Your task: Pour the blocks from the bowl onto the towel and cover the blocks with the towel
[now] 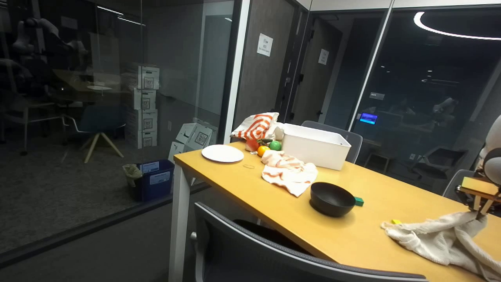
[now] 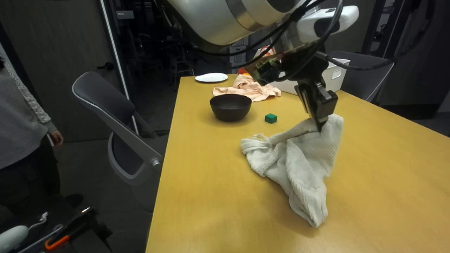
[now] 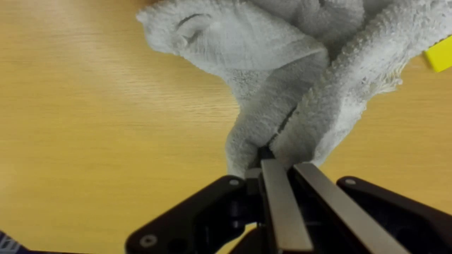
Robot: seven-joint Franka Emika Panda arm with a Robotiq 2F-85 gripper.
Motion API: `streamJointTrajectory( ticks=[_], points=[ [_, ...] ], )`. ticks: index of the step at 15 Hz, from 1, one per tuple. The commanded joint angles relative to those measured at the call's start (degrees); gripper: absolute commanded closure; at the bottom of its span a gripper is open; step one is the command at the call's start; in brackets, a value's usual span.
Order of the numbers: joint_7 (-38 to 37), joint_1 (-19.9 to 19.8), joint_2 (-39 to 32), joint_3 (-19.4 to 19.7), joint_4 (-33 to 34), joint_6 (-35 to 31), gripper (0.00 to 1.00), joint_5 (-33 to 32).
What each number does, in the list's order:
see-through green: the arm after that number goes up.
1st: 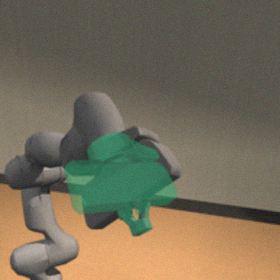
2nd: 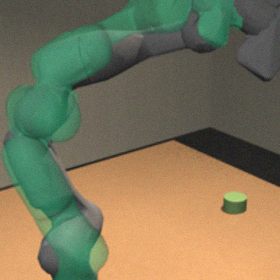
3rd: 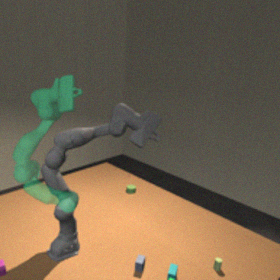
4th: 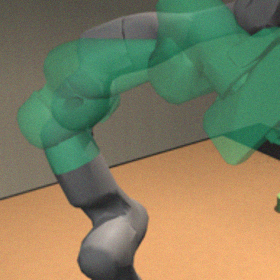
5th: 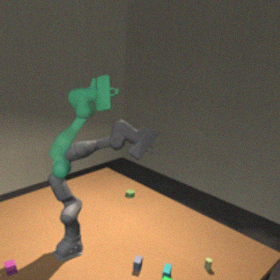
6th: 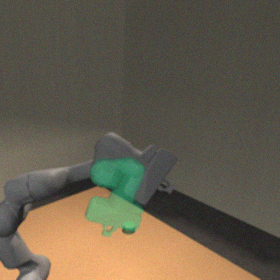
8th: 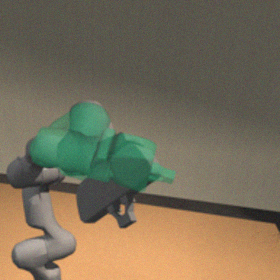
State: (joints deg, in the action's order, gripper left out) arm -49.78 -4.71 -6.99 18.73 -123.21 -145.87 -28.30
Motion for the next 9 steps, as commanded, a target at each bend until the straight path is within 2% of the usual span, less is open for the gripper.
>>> streamJointTrajectory(
  ticks=[1,2,4,6,9],
  points=[
    [-13.04,-0.62,-0.08,0.9,0.27,6.82,0.94,-10.16],
    [-12.93,-0.9,-0.37,-0.03,-0.06,11.21,0.96,-9.79],
    [-5.85,-1.7,-1.35,-2.46,-0.67,17.39,0.98,-2.62],
    [0.27,-1.89,-2.28,-4.34,-1.06,20.04,0.99,3.67],
    [10.51,-2.78,-6.9,-6.33,2.42,23.09,0.99,13.64]
  ],
)
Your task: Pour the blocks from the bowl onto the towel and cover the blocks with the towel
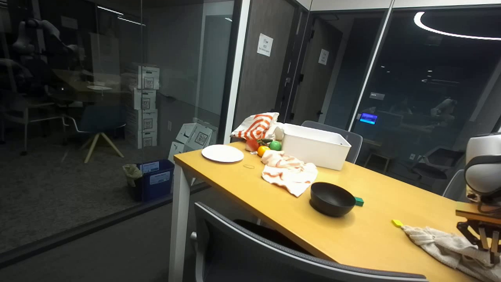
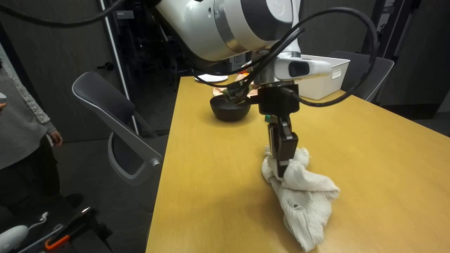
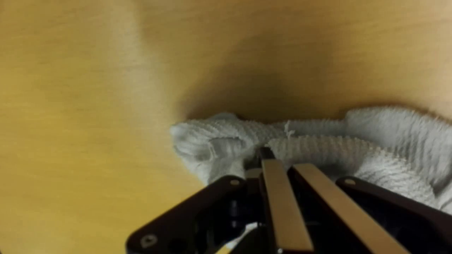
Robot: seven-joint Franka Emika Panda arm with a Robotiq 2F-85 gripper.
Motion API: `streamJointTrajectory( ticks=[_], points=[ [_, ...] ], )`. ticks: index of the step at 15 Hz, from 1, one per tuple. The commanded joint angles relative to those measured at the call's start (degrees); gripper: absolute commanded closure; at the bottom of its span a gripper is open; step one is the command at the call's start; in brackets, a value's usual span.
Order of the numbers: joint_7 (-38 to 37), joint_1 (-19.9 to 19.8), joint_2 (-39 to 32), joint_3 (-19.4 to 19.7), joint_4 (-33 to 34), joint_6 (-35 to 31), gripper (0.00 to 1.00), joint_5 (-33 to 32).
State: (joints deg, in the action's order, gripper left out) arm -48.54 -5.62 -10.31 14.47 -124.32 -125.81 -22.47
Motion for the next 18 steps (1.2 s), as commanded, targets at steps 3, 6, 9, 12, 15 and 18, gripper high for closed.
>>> streamJointTrajectory(
  ticks=[3,6,9,12,15,18],
  points=[
    [17.77,-3.1,-8.95,-2.42,7.68,4.94,0.99,15.66],
    [20.16,-2.94,-10.64,-1.67,9.93,7.29,0.64,17.83],
    [22.71,-3.15,-8.89,-2.15,10.69,14.32,0.42,20.62],
    [28.48,-3.72,-4.2,-3.16,10.11,23.86,0.19,25.55],
    [30.89,-3.5,1.85,-2.99,8.47,27.1,0.0,28.76],
    [30.69,-2.98,8.32,-2.84,5.89,20.56,0.0,27.6]
  ],
)
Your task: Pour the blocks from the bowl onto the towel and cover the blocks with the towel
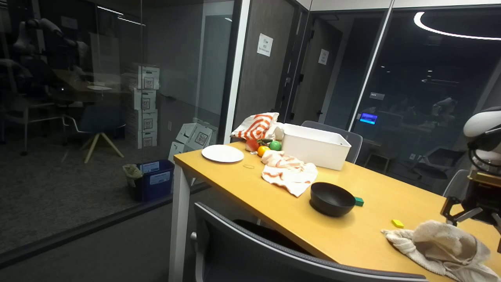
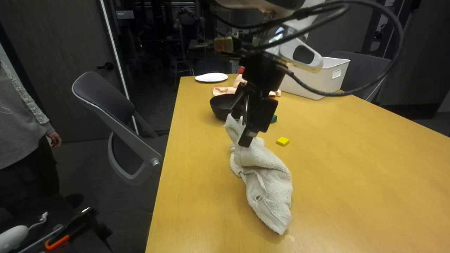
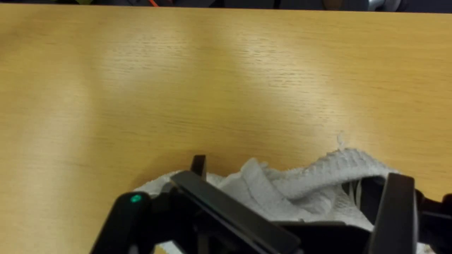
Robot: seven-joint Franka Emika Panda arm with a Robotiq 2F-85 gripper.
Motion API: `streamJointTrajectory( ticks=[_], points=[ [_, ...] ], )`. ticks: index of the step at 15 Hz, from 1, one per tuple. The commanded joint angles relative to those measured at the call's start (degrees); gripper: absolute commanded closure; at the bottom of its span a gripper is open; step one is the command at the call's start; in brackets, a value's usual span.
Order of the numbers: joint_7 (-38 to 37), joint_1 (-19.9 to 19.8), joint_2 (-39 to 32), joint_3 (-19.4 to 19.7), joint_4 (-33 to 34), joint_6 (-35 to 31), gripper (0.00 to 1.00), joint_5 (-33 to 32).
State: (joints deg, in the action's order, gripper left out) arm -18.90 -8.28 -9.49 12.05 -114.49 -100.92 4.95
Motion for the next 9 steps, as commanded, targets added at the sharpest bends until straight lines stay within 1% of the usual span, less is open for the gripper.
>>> streamJointTrajectory(
  ticks=[1,4,6,9],
  points=[
    [1.01,-0.44,8.83,-0.47,-4.22,-5.31,0.0,0.4],
    [0.95,-0.59,11.96,-0.67,-5.56,-7.67,0.0,-0.27],
    [1.23,-0.55,13.27,-0.91,-7.37,-11.93,0.0,-2.38],
    [2.76,-0.67,14.41,-0.97,-10.02,-17.01,0.0,-2.04]
  ],
)
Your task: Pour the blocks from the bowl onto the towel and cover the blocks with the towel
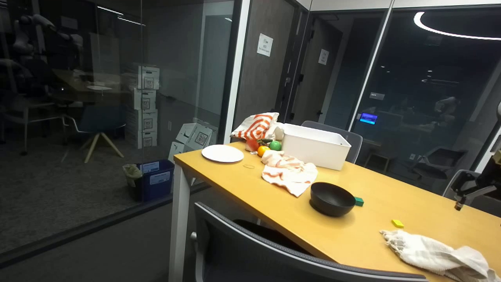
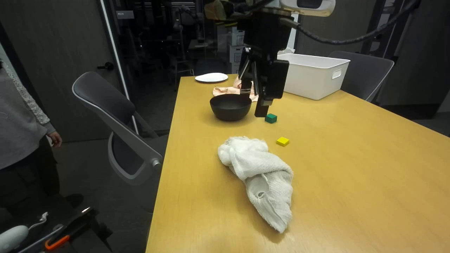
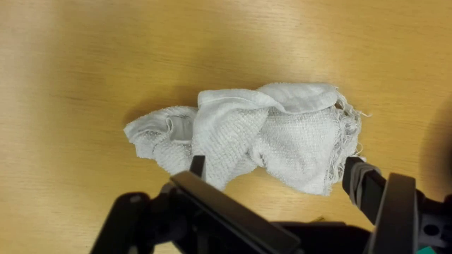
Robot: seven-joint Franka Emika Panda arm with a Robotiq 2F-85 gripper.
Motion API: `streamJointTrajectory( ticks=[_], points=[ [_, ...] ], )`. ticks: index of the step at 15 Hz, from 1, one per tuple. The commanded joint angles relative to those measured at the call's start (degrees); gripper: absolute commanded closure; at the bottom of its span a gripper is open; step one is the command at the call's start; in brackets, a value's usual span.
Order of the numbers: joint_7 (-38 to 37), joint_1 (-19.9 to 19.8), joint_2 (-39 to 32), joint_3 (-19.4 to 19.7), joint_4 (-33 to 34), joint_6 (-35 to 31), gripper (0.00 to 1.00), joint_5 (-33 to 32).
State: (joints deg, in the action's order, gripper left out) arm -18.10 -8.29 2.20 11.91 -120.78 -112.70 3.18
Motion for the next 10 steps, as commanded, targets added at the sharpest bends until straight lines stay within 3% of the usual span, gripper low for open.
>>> streamJointTrajectory(
  ticks=[1,3,10],
  points=[
    [2.5,-0.69,3.09,-0.84,-4.53,-6.5,0.0,0.11],
    [3.38,-0.73,3.4,-0.81,-5.71,-8.78,0.0,0.87],
    [2.62,-0.78,1.06,-0.85,-4.04,-6.28,0.0,1.05]
  ],
)
